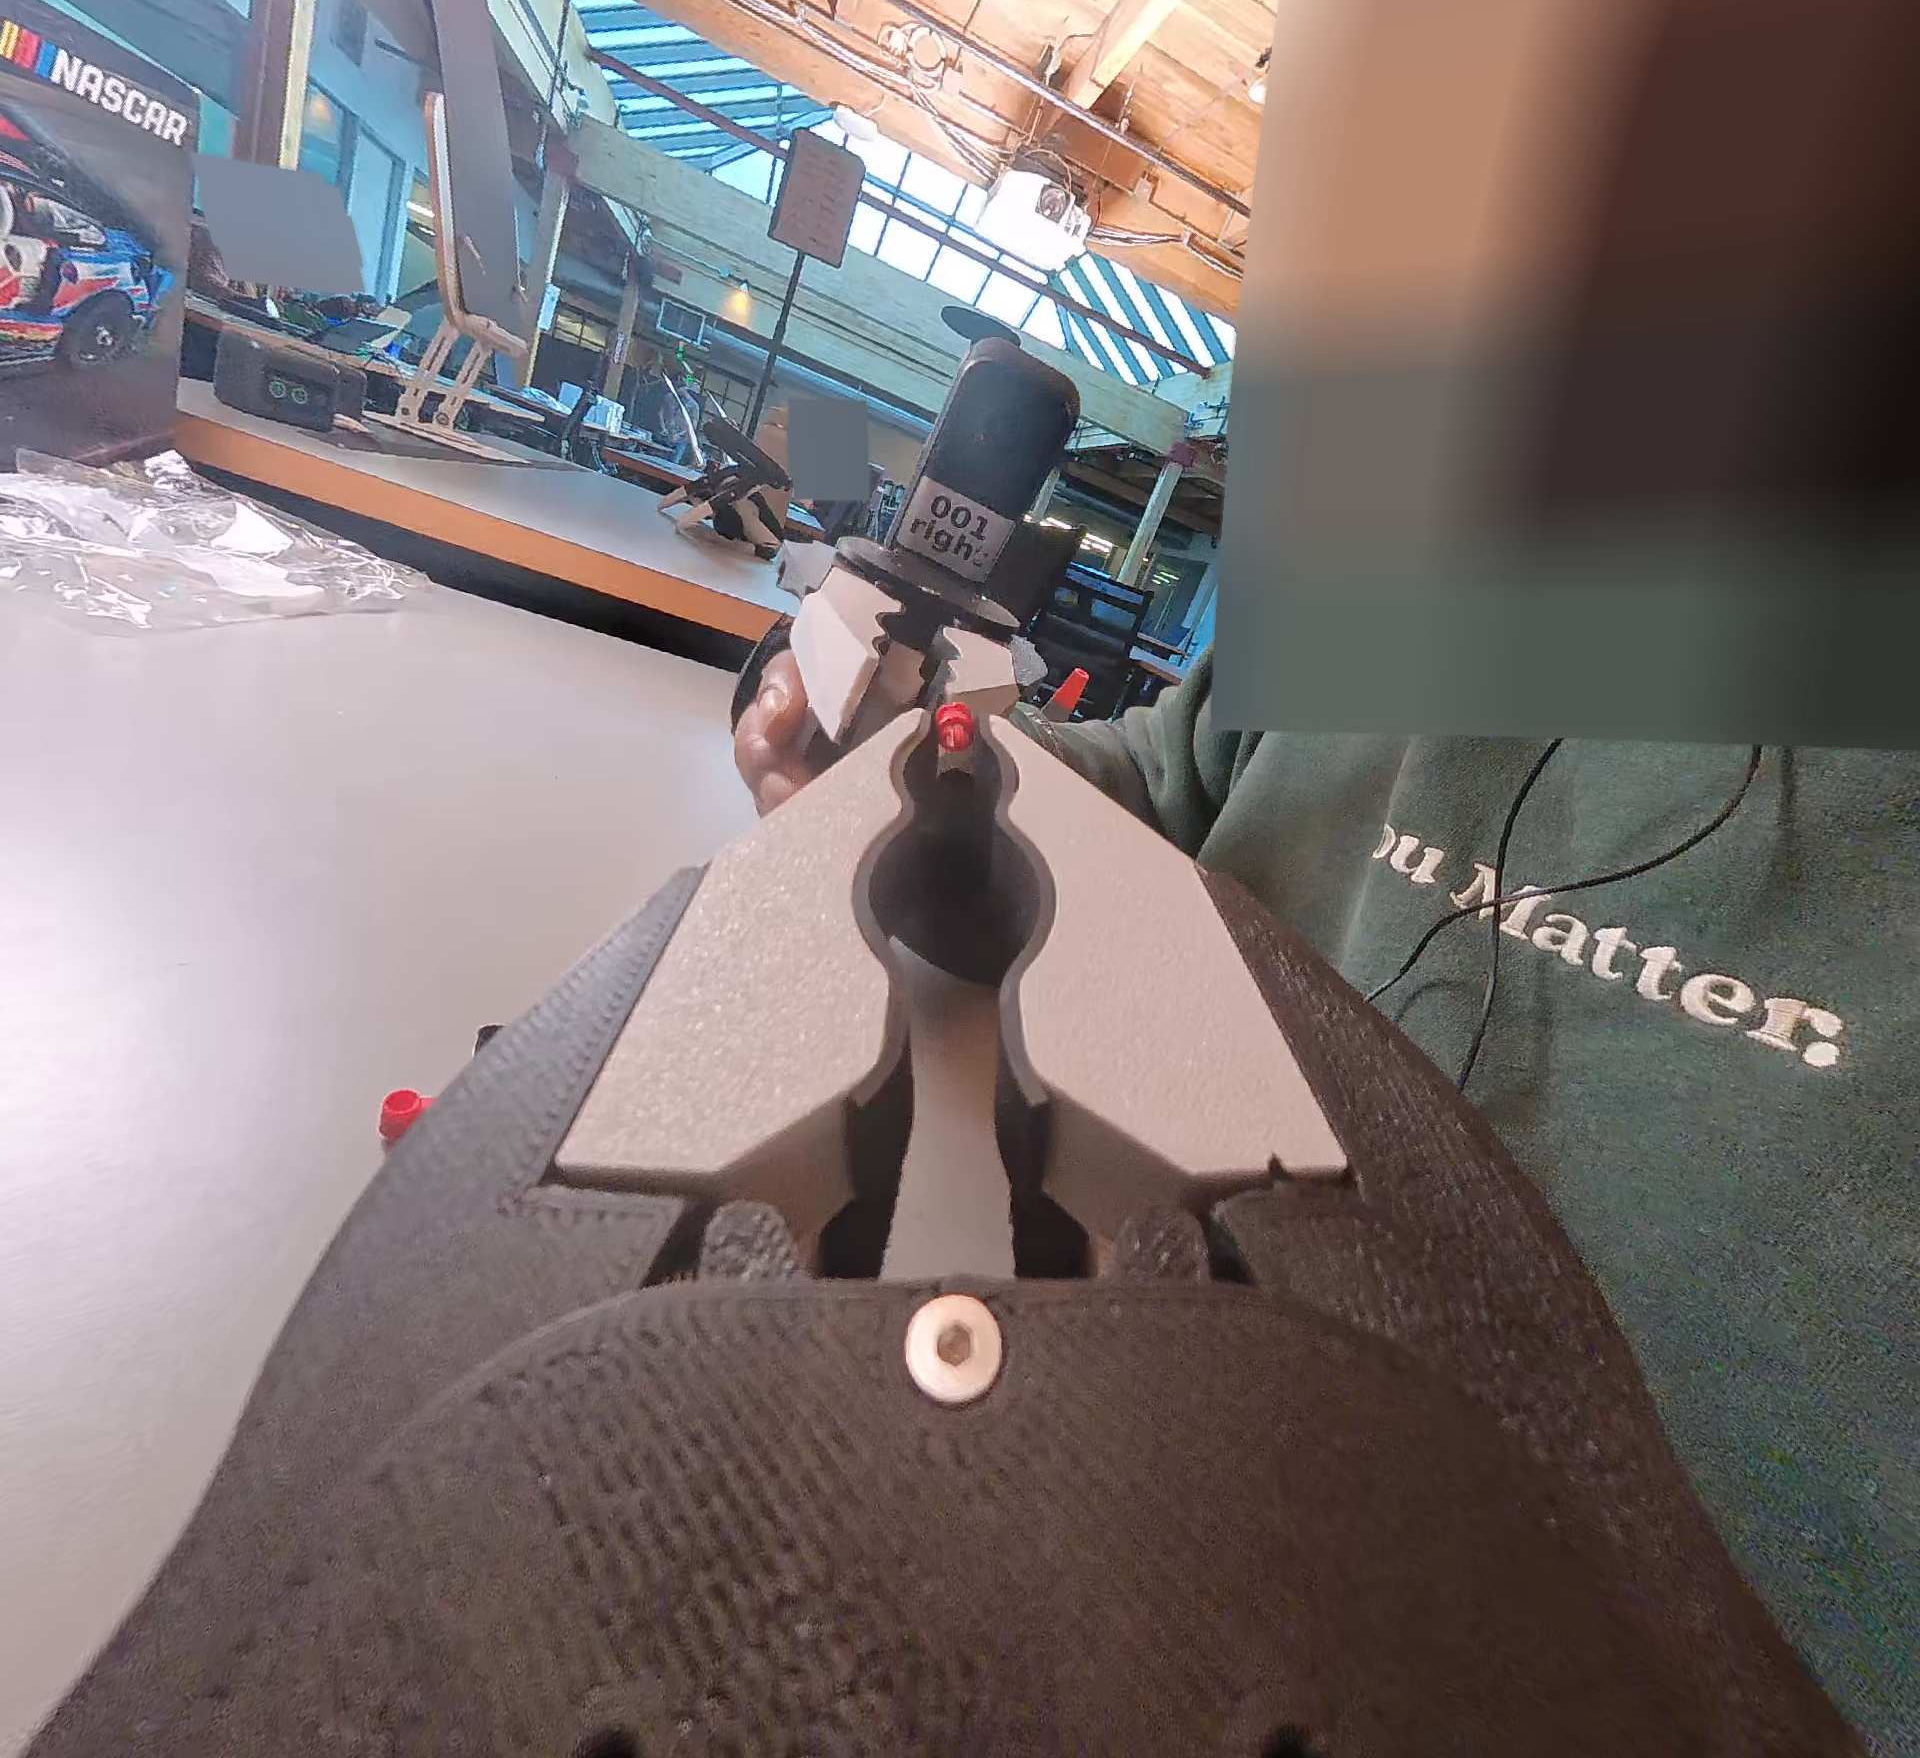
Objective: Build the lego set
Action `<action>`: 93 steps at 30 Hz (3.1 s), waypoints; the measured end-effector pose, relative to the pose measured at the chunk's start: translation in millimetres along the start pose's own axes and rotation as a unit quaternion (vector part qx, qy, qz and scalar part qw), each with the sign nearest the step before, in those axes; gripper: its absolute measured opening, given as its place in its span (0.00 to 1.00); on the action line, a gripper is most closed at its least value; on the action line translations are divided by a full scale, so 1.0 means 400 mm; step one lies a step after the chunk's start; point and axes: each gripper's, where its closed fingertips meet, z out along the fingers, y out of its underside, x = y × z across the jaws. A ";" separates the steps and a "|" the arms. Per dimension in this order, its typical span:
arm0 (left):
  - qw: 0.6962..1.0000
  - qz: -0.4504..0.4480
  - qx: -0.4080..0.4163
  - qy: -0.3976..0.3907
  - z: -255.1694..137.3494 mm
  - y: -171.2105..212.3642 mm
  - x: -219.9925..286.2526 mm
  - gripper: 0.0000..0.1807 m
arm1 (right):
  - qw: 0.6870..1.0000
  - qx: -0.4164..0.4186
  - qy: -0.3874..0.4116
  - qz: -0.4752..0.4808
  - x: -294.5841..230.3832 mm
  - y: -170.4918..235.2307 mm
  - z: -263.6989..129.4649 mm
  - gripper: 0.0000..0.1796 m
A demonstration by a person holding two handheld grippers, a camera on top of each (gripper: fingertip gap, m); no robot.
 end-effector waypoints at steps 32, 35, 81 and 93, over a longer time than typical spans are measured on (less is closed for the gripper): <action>0.999 0.016 -0.046 -0.008 0.020 0.045 -0.006 0.03 | 0.999 0.021 -0.024 0.037 -0.029 -0.018 0.033 0.03; 0.998 0.006 -0.062 -0.010 0.020 0.057 -0.010 0.03 | 0.999 0.013 -0.027 0.018 -0.034 -0.011 0.033 0.06; 0.869 0.141 -0.408 -0.241 -0.053 0.273 -0.231 0.03 | 0.916 -0.303 0.018 0.262 0.047 0.288 -0.033 0.24; 0.868 0.135 -0.411 -0.244 -0.048 0.277 -0.234 0.03 | 0.913 -0.305 0.012 0.272 0.038 0.288 -0.030 0.22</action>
